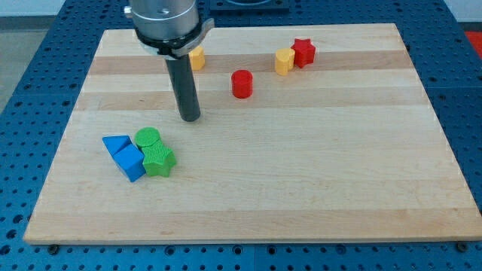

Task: Push red circle diagonally below yellow heart

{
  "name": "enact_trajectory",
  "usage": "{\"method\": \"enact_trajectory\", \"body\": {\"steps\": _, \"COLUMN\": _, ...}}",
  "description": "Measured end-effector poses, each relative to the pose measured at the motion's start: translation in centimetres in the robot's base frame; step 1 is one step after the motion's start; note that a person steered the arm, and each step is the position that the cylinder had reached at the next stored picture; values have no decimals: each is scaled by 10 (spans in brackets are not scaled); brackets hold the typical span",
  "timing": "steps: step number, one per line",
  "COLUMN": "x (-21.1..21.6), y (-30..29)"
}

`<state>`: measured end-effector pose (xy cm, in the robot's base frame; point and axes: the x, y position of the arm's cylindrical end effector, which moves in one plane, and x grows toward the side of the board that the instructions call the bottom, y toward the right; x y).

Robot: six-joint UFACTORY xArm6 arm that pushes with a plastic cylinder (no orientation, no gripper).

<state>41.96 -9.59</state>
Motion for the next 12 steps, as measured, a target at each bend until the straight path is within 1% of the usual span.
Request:
{"method": "enact_trajectory", "body": {"steps": 1, "x": -12, "y": 5}}
{"method": "enact_trajectory", "body": {"steps": 2, "x": -28, "y": 30}}
{"method": "enact_trajectory", "body": {"steps": 3, "x": -29, "y": 47}}
{"method": "enact_trajectory", "body": {"steps": 4, "x": -38, "y": 65}}
{"method": "enact_trajectory", "body": {"steps": 5, "x": -56, "y": 72}}
{"method": "enact_trajectory", "body": {"steps": 8, "x": -75, "y": 121}}
{"method": "enact_trajectory", "body": {"steps": 9, "x": -75, "y": 121}}
{"method": "enact_trajectory", "body": {"steps": 10, "x": -65, "y": 109}}
{"method": "enact_trajectory", "body": {"steps": 11, "x": -61, "y": 74}}
{"method": "enact_trajectory", "body": {"steps": 12, "x": -68, "y": 2}}
